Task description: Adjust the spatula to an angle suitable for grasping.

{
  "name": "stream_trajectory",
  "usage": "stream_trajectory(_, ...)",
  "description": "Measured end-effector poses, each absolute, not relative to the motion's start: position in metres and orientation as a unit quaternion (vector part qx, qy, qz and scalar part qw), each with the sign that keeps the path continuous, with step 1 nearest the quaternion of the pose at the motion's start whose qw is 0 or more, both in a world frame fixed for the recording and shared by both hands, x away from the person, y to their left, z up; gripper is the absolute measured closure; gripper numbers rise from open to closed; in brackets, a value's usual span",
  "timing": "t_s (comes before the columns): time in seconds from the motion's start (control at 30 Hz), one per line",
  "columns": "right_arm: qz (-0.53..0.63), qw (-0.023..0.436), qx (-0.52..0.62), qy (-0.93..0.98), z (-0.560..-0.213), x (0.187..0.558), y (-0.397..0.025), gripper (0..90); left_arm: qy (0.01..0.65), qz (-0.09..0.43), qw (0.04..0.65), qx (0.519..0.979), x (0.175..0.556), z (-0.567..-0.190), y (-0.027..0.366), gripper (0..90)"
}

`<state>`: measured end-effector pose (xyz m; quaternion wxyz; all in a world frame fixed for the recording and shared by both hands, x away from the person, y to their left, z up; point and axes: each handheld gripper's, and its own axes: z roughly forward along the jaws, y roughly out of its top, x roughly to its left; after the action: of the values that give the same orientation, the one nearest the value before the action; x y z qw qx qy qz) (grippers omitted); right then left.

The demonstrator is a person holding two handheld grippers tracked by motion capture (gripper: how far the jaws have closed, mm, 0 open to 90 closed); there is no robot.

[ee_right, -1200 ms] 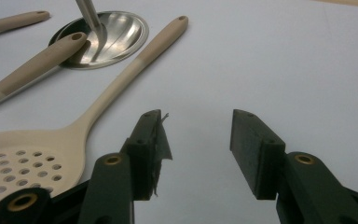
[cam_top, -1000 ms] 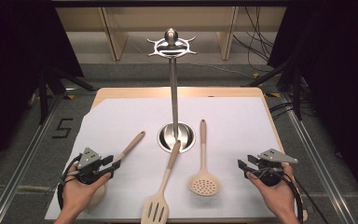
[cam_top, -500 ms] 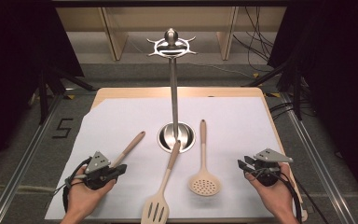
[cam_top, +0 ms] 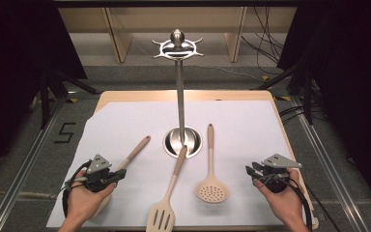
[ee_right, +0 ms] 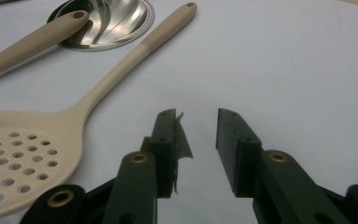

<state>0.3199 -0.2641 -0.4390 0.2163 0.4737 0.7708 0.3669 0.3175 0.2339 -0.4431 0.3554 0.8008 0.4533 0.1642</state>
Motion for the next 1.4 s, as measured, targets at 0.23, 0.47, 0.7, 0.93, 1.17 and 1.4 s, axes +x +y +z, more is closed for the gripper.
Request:
stream_trajectory(0.23, 0.366, 0.229, 0.466, 0.772, -0.439, 0.321, -0.265, 68.7, 0.488, 0.14, 0.291, 0.811, 0.328, -0.462, 0.24, 89.3)
stream_trajectory(0.47, 0.372, 0.213, 0.477, 0.767, -0.441, 0.322, -0.263, 68.5, 0.493, 0.145, 0.262, 0.817, 0.335, -0.472, 0.238, 89.4)
stream_trajectory(0.7, 0.373, 0.213, 0.475, 0.768, -0.441, 0.322, -0.263, 68.5, 0.492, 0.131, 0.236, 0.828, 0.336, -0.475, 0.242, 89.4)
stream_trajectory(0.93, 0.369, 0.216, 0.48, 0.766, -0.441, 0.32, -0.261, 68.5, 0.491, 0.133, 0.229, 0.83, 0.335, -0.474, 0.241, 89.5)
stream_trajectory(1.17, 0.365, 0.224, 0.459, 0.778, -0.44, 0.322, -0.266, 68.4, 0.493, 0.138, 0.202, 0.834, 0.334, -0.472, 0.249, 89.5)
stream_trajectory(1.4, 0.362, 0.223, 0.466, 0.776, -0.44, 0.322, -0.265, 68.4, 0.506, 0.145, 0.189, 0.829, 0.332, -0.469, 0.262, 89.1)
